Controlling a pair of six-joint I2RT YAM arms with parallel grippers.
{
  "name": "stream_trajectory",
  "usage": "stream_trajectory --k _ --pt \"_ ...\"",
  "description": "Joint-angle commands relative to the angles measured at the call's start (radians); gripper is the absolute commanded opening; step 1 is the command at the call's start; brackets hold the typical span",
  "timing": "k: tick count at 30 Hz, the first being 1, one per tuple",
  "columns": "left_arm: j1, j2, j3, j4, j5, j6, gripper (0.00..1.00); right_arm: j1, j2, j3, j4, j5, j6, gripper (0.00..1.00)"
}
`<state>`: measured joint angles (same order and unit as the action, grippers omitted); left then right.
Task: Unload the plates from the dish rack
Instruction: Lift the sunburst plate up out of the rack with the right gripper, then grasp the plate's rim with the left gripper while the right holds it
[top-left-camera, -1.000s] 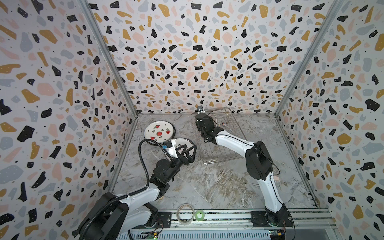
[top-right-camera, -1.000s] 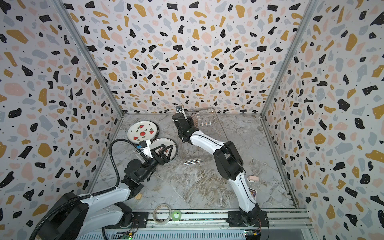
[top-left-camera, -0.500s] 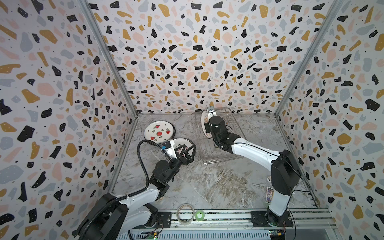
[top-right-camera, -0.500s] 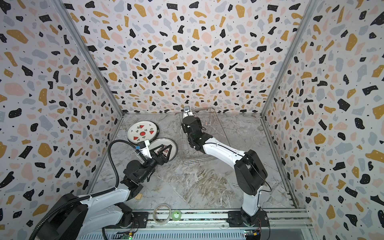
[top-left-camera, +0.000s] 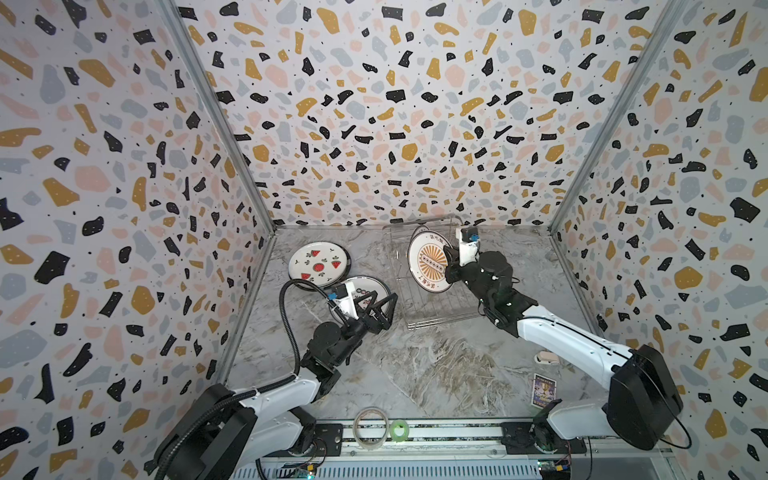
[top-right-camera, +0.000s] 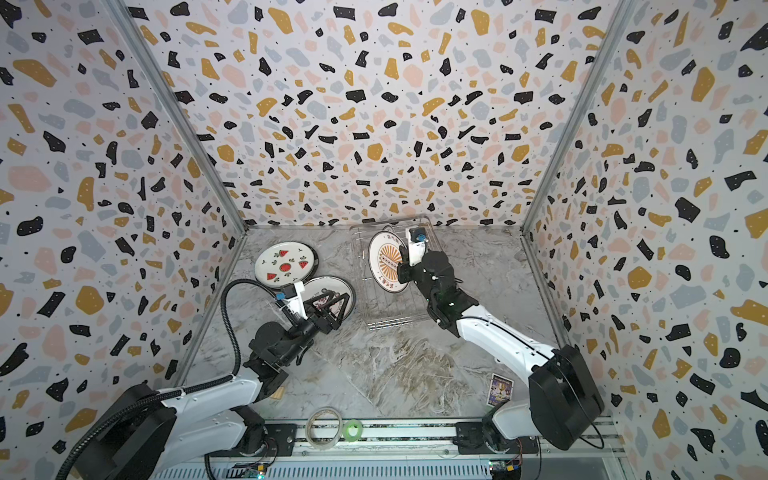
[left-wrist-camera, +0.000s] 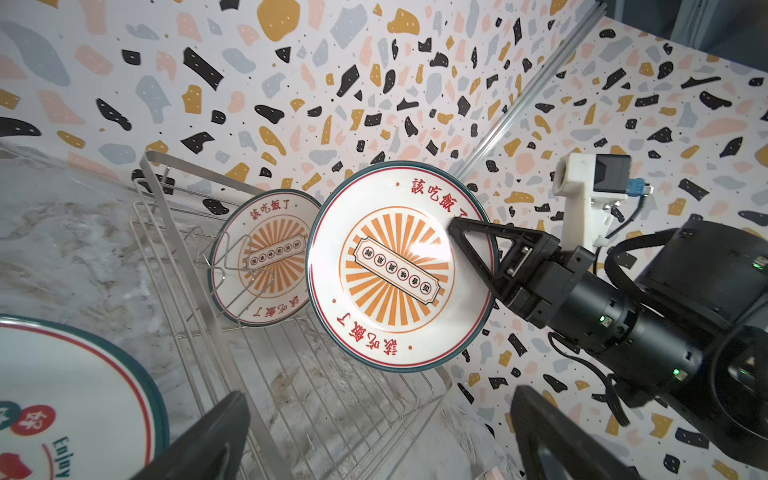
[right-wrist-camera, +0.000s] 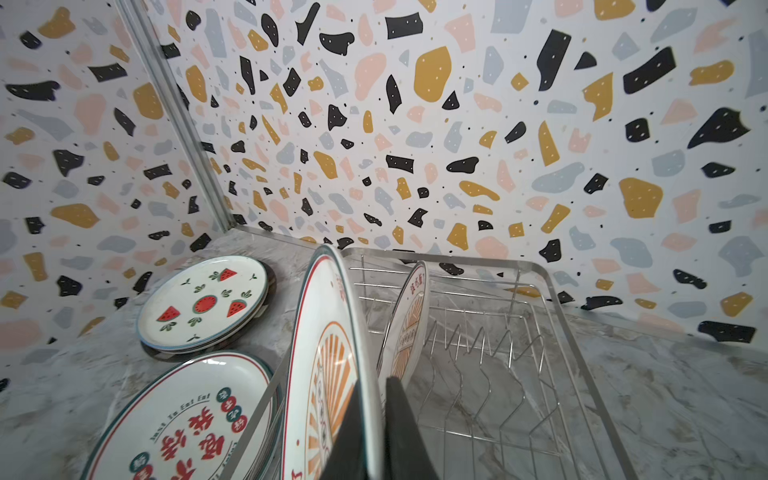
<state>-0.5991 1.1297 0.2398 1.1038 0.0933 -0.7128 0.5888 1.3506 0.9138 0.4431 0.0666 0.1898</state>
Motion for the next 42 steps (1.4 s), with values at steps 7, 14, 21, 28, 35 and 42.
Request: stream_trajectory --k 7,14,21,28,35,42 --pt "-0.029 0.025 0.009 0.102 0.092 0.055 1.00 -0.196 -0.110 -0.186 0.344 -0.583 0.219 0.00" --pt "-0.075 0.043 0.022 0.123 0.120 0.110 1.00 -0.260 -0.135 -0.263 0.481 -0.818 0.282 0.00" --pt "-0.100 0.088 0.052 0.137 0.162 0.125 0.80 -0.267 -0.158 -0.308 0.572 -0.925 0.287 0.00" --pt "-0.114 0.093 0.064 0.142 0.179 0.123 0.39 -0.267 -0.154 -0.311 0.577 -0.937 0.278 0.00" --pt "-0.117 0.095 0.079 0.118 0.155 0.126 0.33 -0.265 -0.124 -0.308 0.611 -0.983 0.287 0.00" --pt "-0.119 0.115 0.096 0.121 0.155 0.108 0.17 -0.261 -0.111 -0.305 0.605 -0.984 0.277 0.00"
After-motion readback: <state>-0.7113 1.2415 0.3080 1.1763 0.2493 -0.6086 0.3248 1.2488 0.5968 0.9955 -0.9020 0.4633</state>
